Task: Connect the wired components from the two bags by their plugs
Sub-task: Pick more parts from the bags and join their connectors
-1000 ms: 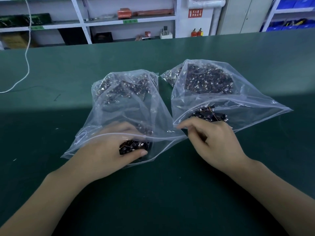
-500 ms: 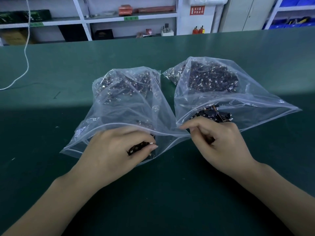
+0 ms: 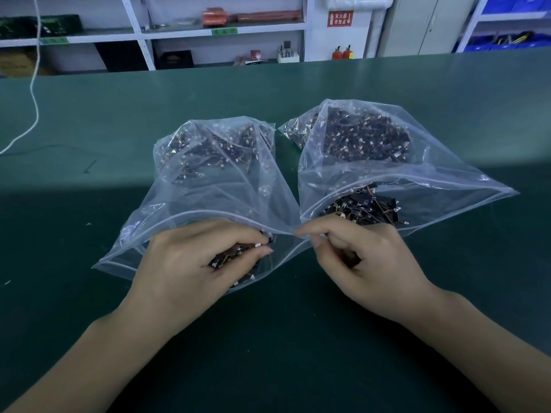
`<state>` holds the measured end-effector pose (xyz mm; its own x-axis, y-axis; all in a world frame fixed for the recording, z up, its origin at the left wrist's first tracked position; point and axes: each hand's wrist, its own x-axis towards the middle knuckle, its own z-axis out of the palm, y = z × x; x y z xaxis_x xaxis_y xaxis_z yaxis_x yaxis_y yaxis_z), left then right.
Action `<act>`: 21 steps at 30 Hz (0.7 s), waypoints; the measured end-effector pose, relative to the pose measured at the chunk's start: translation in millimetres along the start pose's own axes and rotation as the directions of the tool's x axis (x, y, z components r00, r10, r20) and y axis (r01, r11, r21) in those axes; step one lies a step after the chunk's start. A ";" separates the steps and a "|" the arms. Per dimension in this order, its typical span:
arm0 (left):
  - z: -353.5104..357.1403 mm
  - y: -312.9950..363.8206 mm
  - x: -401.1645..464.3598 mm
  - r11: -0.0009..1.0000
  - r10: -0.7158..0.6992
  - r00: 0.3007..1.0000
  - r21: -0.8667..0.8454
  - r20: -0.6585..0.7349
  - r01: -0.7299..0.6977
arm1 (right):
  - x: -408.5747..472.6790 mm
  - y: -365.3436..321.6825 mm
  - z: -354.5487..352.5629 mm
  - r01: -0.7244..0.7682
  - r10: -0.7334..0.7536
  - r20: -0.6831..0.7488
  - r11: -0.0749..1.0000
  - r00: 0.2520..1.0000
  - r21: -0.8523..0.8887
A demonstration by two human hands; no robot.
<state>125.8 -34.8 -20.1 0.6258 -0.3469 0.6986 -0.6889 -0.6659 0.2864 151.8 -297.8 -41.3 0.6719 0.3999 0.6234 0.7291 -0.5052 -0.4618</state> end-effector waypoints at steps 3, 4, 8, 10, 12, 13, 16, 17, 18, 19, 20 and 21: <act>4.5 3.5 -0.5 0.996 -0.068 0.997 -0.054 0.020 0.069 | -0.8 -1.3 1.1 0.001 -0.001 0.024 1.000 1.000 -0.004; 5.9 4.6 -0.8 0.993 -0.091 0.996 -0.073 0.024 0.092 | -0.8 -1.7 0.8 0.006 -0.006 0.033 1.000 0.999 -0.002; 9.4 8.8 -2.3 0.973 -0.148 0.988 -0.173 0.050 0.155 | -1.0 -4.9 -1.3 0.039 -0.040 0.086 0.999 0.995 0.008; 11.3 10.3 -2.9 0.952 -0.172 0.982 -0.242 0.077 0.186 | -0.7 -5.6 -0.7 0.057 -0.057 0.106 0.998 0.993 0.002; 14.2 11.4 -4.5 0.935 -0.179 0.978 -0.292 0.108 0.204 | -0.4 -5.0 0.5 0.061 -0.060 0.108 0.998 0.992 -0.005; 15.6 11.9 -5.6 0.928 -0.180 0.977 -0.308 0.118 0.208 | -0.2 -4.6 1.0 0.064 -0.062 0.103 0.998 0.993 -0.010; 18.1 12.0 -7.4 0.915 -0.186 0.973 -0.336 0.140 0.223 | -0.4 -3.2 2.2 0.077 -0.074 0.088 0.997 0.993 -0.028; 18.2 11.9 -7.4 0.917 -0.183 0.973 -0.333 0.143 0.221 | -0.6 -2.9 2.7 0.077 -0.074 0.079 0.997 0.994 -0.032; 18.1 11.6 -7.2 0.923 -0.173 0.974 -0.321 0.145 0.212 | -0.9 -2.6 3.1 0.072 -0.069 0.066 0.997 0.995 -0.035; 17.9 11.4 -6.9 0.932 -0.159 0.976 -0.305 0.146 0.197 | -1.0 -2.4 3.8 0.063 -0.061 0.053 0.997 0.997 -0.037; 17.6 11.5 -6.5 0.938 -0.148 0.978 -0.294 0.147 0.186 | -1.2 -2.0 4.3 0.051 -0.050 0.041 0.998 0.998 -0.036; 17.2 12.0 -6.2 0.939 -0.142 0.979 -0.293 0.149 0.180 | -1.5 -1.7 4.7 0.038 -0.037 0.034 0.999 0.999 -0.032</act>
<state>120.0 -51.9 -32.3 0.7645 -0.3434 0.5456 -0.6410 -0.4944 0.5871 150.1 -294.0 -44.5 0.6485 0.4439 0.6183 0.7495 -0.5141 -0.4171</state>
